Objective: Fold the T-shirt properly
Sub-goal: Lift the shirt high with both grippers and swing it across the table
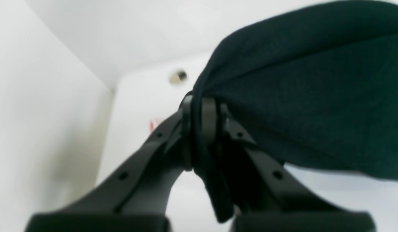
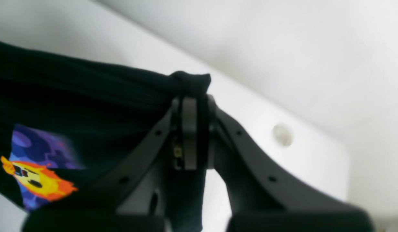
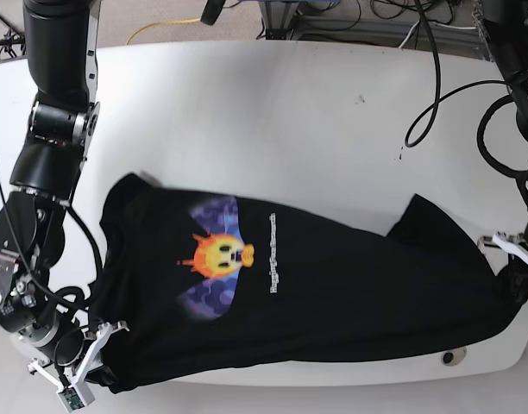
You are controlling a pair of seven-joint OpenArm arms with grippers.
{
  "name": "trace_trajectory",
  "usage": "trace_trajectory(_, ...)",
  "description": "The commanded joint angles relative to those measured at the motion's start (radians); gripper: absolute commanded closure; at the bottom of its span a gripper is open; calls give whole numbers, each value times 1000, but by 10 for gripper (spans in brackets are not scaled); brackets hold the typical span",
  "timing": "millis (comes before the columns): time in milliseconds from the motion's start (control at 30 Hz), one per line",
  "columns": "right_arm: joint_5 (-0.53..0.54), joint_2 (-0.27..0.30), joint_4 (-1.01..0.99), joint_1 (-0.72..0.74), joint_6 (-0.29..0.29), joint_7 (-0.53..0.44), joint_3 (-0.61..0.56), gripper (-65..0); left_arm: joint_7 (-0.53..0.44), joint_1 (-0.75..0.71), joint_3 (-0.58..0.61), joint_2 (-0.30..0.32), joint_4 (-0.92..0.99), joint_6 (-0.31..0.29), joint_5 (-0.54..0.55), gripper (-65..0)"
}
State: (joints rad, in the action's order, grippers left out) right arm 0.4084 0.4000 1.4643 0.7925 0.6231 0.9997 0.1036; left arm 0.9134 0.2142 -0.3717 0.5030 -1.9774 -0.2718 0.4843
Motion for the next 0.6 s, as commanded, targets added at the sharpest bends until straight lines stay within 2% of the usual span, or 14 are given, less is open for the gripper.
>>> trace_trajectory(0, 8, 44, 19, 81, -6, -28, -28, 0, -6, 61, -10, 18, -10, 6, 0, 0)
trace_trajectory(167, 14, 80, 19, 207, -6, -20, -87, 0, 72, 205, -11, 16, -9, 6, 0, 0)
trace_trajectory(333, 10, 89, 17, 339, -6, 25, -124, 0, 82, 340, -10, 19, 3, 6, 0, 0)
trace_trajectory(567, 16, 158, 25, 453, 1, 35, -158, 0, 132, 525, -6, 52, 5, 6, 0, 0)
